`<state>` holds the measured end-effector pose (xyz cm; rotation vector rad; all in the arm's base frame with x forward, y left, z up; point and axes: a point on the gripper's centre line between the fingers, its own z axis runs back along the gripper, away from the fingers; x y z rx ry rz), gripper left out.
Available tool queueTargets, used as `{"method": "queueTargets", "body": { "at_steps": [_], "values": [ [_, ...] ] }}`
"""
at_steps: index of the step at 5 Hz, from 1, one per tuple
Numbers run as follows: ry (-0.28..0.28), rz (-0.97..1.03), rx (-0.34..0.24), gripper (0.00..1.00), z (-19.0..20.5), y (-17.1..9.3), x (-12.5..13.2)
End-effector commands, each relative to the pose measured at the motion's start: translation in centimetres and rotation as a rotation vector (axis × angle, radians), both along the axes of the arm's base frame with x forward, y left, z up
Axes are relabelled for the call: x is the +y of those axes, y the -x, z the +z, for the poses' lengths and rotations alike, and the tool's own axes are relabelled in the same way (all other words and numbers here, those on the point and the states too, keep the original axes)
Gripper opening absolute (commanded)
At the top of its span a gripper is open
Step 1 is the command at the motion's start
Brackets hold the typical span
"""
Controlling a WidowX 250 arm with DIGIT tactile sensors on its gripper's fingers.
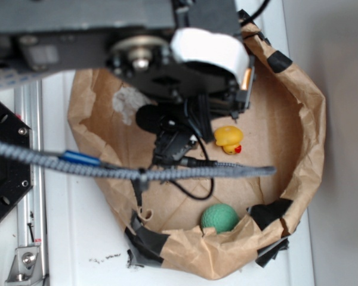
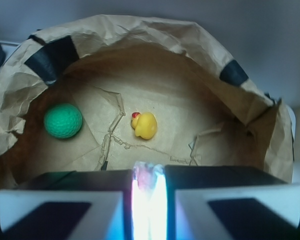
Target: Grab the white paper.
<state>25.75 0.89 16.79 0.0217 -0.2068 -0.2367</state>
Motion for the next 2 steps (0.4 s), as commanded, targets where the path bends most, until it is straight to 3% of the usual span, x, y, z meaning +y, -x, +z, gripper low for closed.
{"method": "queueTargets", "body": {
  "at_steps": [1,2],
  "values": [
    [0.069,0.200,-0.090,0.00,0.39,0.63,0.09],
    [0.074,0.196,-0.086,0.00,0.51,0.53,0.00]
  ]
}}
